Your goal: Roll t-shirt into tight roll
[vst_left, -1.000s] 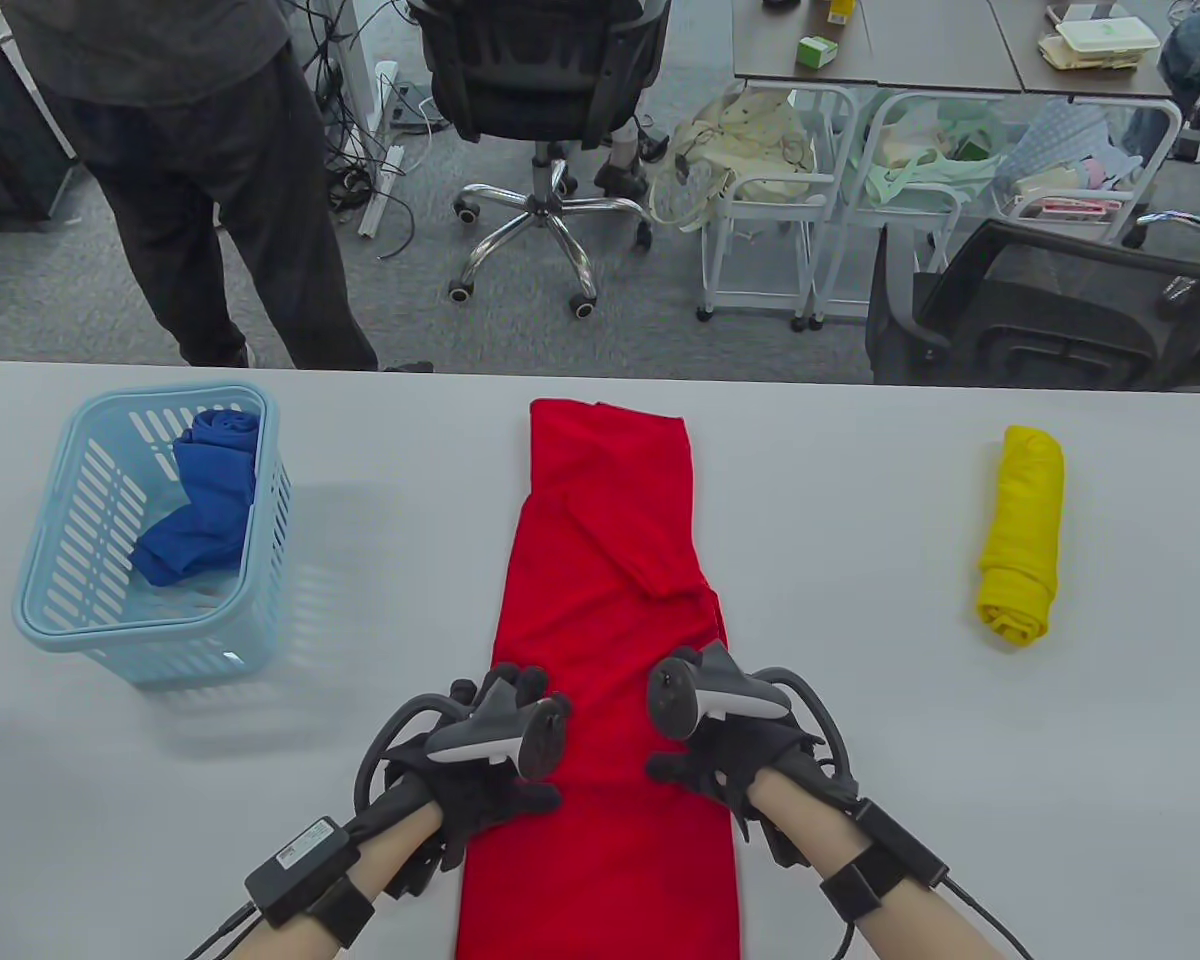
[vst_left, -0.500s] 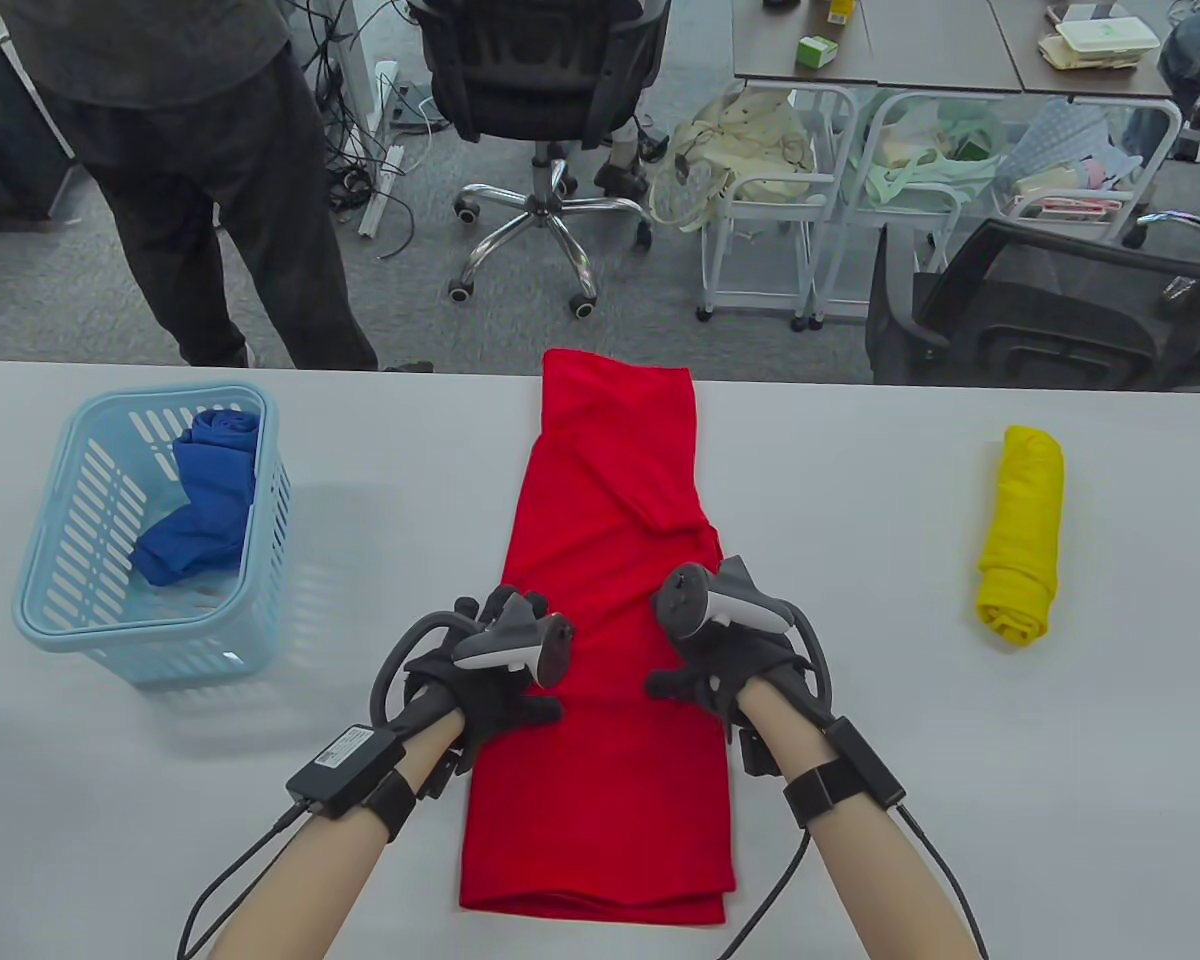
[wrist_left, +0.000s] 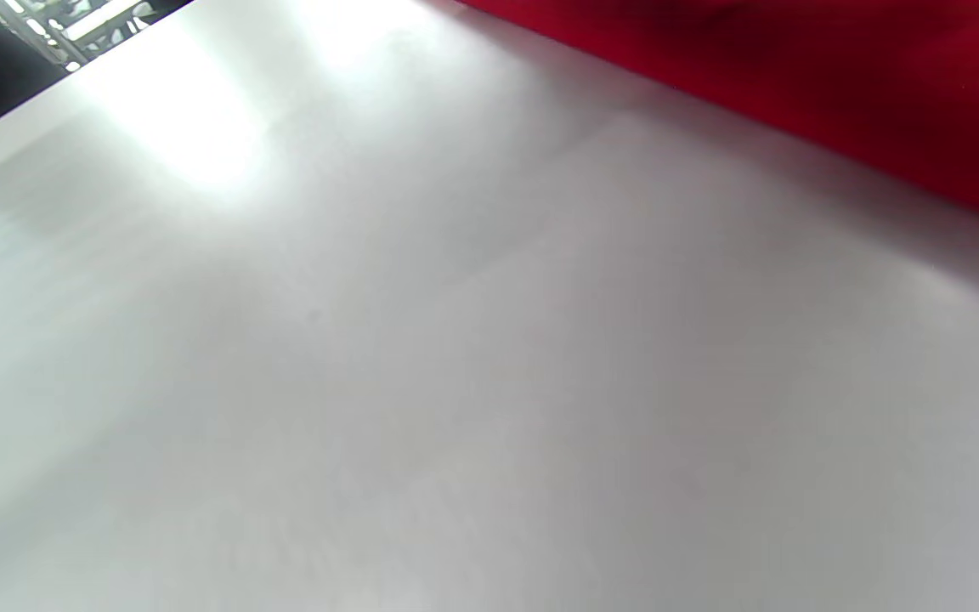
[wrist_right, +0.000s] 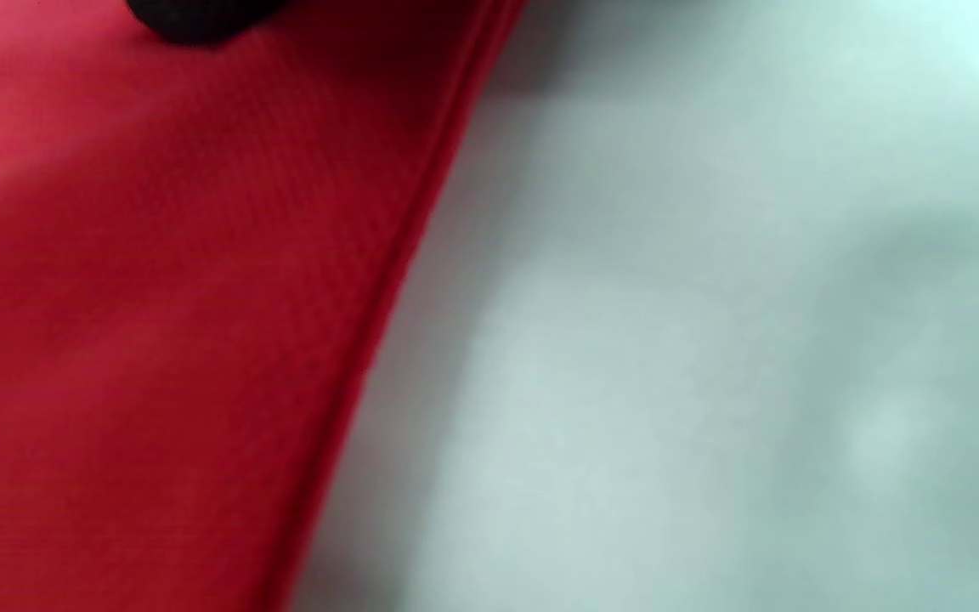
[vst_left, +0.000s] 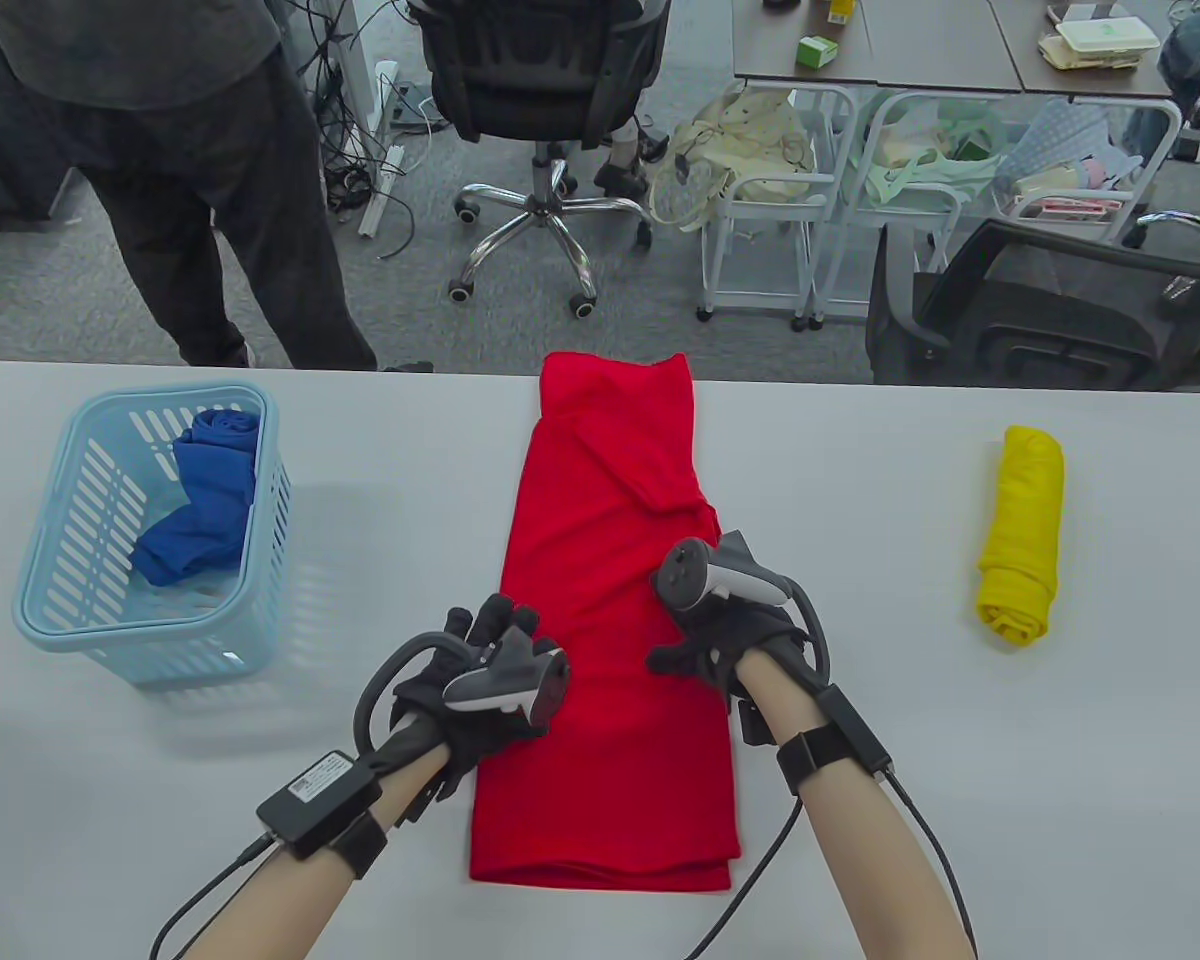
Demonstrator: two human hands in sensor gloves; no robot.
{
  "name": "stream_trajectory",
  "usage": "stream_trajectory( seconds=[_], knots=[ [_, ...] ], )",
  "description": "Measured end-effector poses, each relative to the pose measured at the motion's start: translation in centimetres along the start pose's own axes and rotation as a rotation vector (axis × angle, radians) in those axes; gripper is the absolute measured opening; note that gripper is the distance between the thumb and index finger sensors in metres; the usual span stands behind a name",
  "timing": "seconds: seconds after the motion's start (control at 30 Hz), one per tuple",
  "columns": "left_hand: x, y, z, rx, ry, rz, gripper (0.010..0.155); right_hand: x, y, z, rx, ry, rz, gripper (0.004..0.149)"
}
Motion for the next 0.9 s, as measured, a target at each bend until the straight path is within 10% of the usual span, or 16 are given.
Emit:
stream_trajectory(
  seconds=[0.4,0.7,0.9],
  knots=[
    [3.3,1.8,-4.1,0.178,-0.059,-0.044,0.082,1.9,1.8,0.0,0.219,-0.105,0.153,0.078],
    [3.2,1.7,-4.4,0.210,-0.060,-0.062,0.083,7.9,4.0,10.8,0.292,-0.048,-0.047,0.086],
    [3.0,1.6,-4.2,0.219,-0.051,-0.055,0.083,7.3,1.8,11.5,0.177,-0.047,-0.098,0.089]
  ],
)
Point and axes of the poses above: the tracker on the back of each hand, its own y axis roughly to the thumb side, its own x axis roughly from the fingertips to the wrist, z = x × y, the point moved 4 cm from there along -x, roughly from the wrist to the fingertips, and after that the axes turned 15 degrees about y, right-handed, at the moved point
